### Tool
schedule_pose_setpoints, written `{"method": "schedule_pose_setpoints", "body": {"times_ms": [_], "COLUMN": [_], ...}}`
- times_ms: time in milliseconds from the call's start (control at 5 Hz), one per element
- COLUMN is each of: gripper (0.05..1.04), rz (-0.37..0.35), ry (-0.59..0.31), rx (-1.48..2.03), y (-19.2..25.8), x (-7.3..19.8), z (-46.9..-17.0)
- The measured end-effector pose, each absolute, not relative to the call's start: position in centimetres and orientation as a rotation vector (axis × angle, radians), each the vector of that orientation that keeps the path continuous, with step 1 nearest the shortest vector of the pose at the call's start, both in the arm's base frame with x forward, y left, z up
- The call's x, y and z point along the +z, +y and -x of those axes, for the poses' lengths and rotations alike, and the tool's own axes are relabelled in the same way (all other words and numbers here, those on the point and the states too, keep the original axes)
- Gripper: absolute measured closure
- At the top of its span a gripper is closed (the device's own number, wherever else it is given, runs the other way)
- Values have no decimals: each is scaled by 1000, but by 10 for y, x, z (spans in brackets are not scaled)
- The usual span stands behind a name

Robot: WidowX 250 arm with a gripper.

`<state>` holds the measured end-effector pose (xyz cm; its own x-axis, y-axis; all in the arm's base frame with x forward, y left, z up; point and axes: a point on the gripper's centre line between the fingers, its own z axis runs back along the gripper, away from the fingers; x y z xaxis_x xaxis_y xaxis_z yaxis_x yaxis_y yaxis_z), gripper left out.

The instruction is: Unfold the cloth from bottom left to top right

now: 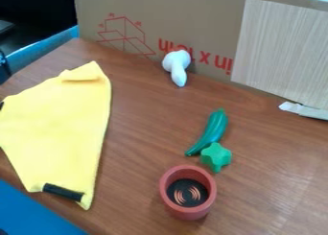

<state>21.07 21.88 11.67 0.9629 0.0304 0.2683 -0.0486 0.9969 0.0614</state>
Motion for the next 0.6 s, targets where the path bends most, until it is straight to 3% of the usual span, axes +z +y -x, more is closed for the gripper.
{"method": "schedule_pose_setpoints", "body": {"times_ms": [400,600], "gripper": [83,83], "rz": [-170,-170], "ry": [-353,-418], "rx": [197,270], "y": [233,244], "x": [90,86], "z": [-197,-195]}}
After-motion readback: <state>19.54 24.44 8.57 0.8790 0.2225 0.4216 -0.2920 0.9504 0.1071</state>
